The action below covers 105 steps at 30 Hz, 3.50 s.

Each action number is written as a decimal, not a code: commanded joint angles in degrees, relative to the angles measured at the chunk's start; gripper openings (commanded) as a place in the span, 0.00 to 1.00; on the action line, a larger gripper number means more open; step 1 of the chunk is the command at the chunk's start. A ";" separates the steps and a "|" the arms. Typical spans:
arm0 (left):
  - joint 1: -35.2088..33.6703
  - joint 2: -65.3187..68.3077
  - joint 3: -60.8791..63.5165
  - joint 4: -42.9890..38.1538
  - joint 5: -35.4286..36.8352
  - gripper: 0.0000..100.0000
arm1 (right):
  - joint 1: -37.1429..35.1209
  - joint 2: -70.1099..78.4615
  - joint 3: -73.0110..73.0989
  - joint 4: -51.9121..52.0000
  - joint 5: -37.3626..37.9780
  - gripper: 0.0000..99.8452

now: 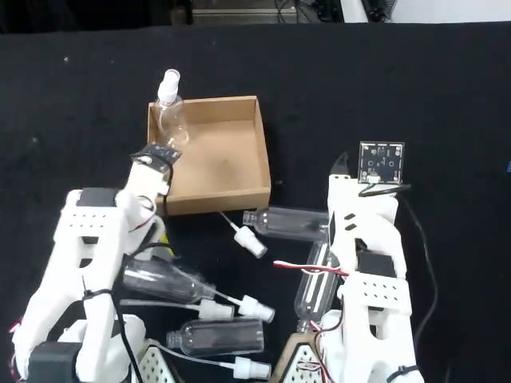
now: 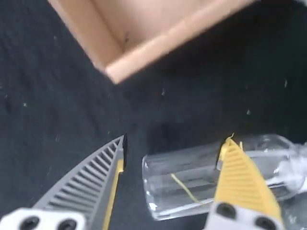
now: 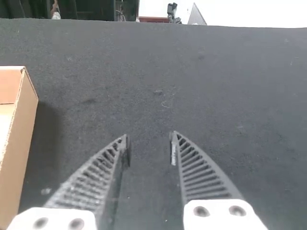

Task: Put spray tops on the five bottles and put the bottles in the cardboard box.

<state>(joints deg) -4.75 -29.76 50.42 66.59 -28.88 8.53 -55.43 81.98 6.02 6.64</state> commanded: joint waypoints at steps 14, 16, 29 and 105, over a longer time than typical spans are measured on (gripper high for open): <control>-3.30 -0.62 -20.79 19.69 -25.41 0.29 | 0.62 2.77 -0.31 -1.67 0.44 0.12; -0.40 -0.53 -20.18 22.15 -32.26 0.29 | 0.62 2.77 -0.31 -1.67 0.44 0.12; 14.73 -0.53 -9.71 12.66 -35.60 0.29 | 0.62 2.77 -0.31 -1.58 0.44 0.12; -14.29 -0.53 -4.35 8.44 -42.64 0.17 | 0.70 2.77 -0.22 -1.49 0.44 0.12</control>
<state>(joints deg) -10.37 -29.41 50.07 74.33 -68.53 8.53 -55.43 81.98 6.02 6.64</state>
